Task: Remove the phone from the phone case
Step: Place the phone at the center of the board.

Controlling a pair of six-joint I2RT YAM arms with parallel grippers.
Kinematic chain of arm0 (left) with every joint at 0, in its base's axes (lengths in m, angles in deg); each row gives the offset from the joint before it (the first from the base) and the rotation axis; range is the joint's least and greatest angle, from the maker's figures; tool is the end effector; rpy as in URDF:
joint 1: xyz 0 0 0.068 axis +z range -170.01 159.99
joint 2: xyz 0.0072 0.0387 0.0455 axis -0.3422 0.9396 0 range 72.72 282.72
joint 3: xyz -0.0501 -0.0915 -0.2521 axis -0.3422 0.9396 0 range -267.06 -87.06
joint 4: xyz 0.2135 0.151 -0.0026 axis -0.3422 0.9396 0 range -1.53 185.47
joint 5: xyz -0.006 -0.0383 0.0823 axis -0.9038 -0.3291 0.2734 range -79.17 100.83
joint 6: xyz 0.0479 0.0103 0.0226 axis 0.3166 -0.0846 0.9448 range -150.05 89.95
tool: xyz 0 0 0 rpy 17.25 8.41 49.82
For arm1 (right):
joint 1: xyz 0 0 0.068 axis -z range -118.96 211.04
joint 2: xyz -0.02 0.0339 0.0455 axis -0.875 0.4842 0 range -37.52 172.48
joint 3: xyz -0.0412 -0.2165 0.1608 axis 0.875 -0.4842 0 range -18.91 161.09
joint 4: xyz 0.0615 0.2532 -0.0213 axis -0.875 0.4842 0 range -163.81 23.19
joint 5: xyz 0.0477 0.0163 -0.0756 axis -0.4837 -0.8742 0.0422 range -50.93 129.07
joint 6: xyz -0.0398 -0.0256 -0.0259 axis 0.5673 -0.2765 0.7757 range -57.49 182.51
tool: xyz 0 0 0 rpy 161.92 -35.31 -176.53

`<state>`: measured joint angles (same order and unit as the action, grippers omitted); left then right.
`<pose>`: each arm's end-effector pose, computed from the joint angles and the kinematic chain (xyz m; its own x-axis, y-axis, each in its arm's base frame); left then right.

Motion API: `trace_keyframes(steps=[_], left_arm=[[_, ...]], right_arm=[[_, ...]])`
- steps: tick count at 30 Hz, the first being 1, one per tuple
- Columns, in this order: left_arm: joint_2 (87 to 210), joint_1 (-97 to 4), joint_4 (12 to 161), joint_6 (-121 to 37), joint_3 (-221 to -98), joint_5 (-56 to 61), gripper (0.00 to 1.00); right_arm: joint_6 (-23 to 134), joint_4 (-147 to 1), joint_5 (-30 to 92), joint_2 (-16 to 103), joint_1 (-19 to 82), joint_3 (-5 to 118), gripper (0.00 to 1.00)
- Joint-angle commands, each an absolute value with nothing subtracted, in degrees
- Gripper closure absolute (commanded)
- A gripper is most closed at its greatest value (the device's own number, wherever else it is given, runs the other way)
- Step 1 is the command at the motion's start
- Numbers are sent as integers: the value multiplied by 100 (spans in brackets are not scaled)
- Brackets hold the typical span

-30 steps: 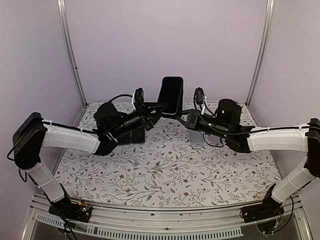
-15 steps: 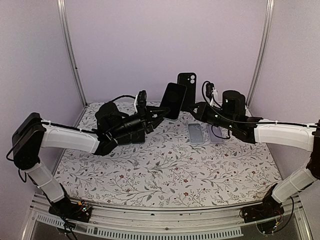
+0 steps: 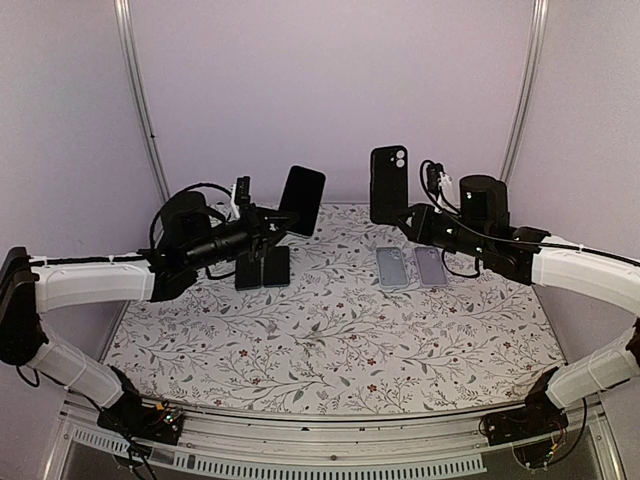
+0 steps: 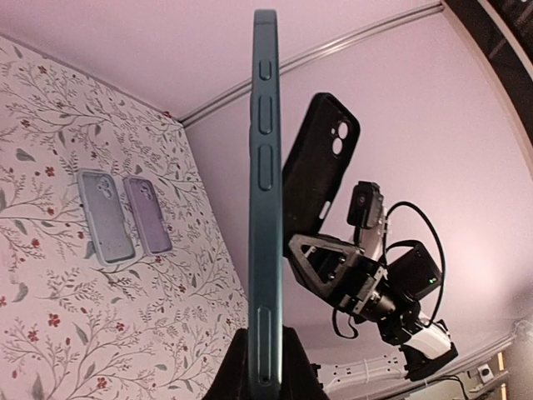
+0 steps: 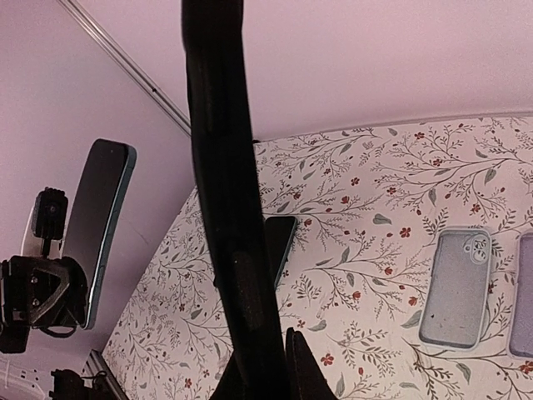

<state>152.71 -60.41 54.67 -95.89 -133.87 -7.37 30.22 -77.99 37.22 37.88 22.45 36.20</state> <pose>0.2364 -0.2159 0.2908 -0.7754 -0.4783 -0.4123 0.3568 0.2067 -0.9110 0.2410 0.1939 0.3099 -0.5292 0.2608 -0.8074 -0.4317 0.7365 0.5208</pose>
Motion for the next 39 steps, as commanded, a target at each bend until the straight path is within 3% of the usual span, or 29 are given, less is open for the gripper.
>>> trace_keyframes(steps=[1,14,39], left_arm=[[14884,-5610,6466,-8837,-13308,-554,100],[14534,-3958,8128,-7862,-12816,-509,100],[16543,-2549,7501,-6980,-12685,-975,100]], right_arm=[[3239,-7500,3872,3409,2267,3586,100],[3468,-7136,3534,3169,2287,3648,100],[3493,-6910,3428,2836,2293,3523,100]])
